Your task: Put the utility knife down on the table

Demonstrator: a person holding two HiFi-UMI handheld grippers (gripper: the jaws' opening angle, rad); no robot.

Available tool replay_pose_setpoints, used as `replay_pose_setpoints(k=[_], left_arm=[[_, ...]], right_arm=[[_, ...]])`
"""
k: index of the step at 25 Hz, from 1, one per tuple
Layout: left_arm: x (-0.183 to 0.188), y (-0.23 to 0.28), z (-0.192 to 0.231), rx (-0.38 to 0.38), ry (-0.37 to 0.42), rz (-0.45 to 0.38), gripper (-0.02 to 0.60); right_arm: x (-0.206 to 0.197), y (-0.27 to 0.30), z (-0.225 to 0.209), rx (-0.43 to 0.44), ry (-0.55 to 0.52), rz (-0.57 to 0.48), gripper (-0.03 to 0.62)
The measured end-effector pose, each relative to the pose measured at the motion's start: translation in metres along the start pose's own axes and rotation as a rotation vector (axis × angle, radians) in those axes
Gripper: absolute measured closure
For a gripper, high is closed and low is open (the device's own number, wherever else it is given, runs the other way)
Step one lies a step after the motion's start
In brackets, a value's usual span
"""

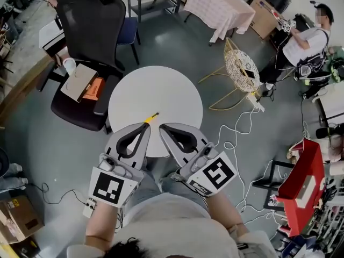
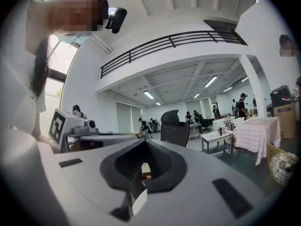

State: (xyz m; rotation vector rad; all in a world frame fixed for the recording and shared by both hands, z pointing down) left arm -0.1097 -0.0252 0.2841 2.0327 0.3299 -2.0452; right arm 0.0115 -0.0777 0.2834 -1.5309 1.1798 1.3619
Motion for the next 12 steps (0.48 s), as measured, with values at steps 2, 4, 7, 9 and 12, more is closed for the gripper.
replay_pose_setpoints(k=[2,4,7,9,12], left_arm=[[0.0018,-0.0008,-0.0024,-0.004,0.003,-0.007,0.572],[0.0026,-0.0018,-0.0044,-0.005,0.006,-0.009,0.572],[0.002,-0.0034,-0.0048,-0.007,0.005,-0.004,0.572],[0.0036,-0.0043,-0.0044,-0.01,0.006,-0.006,0.572],[0.0087,-0.005,-0.0045,-0.016,0.01,-0.018,0.572]], right_arm=[[0.0002,-0.0016,0.0016,0.002,-0.002,-0.003,0.588],[0.0007,-0.0033,0.0032,0.003,-0.004,-0.006,0.588],[0.0017,-0.004,0.0048,0.0,-0.007,-0.008,0.588],[0.0031,-0.0035,0.0059,-0.002,-0.009,-0.01,0.588],[0.0064,-0.003,0.0078,-0.004,-0.015,-0.012,0.588]])
Point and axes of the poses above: the fingertips, and each gripper's own axes: y forward along the fingers, z to its left, x out of its top, the point moved 7 cm from there along -y, backward along the fingers, and after that the axes turned 3 degrees about y, right-handed, at the moved point
